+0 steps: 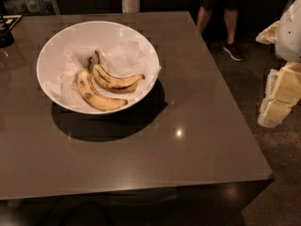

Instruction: Pick banana from white bowl

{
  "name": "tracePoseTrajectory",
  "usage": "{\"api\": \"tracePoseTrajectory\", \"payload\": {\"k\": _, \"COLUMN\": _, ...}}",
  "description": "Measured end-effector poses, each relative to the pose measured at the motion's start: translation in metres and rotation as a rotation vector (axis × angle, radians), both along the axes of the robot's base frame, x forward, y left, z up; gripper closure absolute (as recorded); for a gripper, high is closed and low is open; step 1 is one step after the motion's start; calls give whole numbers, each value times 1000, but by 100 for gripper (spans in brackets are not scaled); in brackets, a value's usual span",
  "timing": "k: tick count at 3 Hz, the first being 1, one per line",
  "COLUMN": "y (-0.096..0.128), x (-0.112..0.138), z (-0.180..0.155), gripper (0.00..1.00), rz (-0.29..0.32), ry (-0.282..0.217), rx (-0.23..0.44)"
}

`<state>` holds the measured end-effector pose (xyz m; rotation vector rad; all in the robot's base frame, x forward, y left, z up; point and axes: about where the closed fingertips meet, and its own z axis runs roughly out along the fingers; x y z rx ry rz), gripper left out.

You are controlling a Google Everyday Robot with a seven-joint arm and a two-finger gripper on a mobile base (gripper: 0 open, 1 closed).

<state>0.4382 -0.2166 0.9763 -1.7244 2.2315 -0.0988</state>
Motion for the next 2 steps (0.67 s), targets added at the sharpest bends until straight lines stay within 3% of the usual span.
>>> {"api": "tracePoseTrajectory", "payload": {"k": 1, "y": 0, "x": 0, "z": 0, "gripper": 0, "rz": 0, "ry": 0, "rx": 0}}
{"api": "tracePoseTrajectory", "payload": {"k": 2, "y": 26, "x": 3, "z": 0, "gripper": 0, "rz": -12, "ry": 1, "rx": -34}}
